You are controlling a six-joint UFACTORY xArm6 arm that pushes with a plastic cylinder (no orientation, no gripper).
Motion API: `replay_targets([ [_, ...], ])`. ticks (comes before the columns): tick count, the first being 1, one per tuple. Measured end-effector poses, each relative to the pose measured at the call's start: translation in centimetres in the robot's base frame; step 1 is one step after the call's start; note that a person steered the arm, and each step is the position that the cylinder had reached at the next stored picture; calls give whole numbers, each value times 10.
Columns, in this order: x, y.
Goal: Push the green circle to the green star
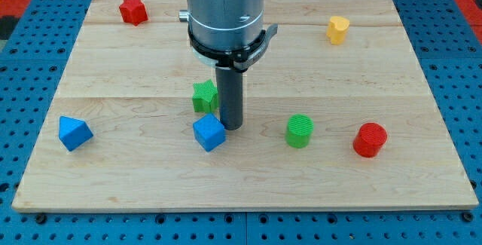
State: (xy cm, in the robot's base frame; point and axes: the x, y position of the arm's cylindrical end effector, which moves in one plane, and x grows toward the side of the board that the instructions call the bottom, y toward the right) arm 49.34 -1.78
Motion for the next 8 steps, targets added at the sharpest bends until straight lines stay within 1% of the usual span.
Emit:
replay_targets([
  [1,-3,0],
  [2,-27,0],
  [3,-23,6],
  [5,-39,88],
  [6,-31,115],
  [8,21,103],
])
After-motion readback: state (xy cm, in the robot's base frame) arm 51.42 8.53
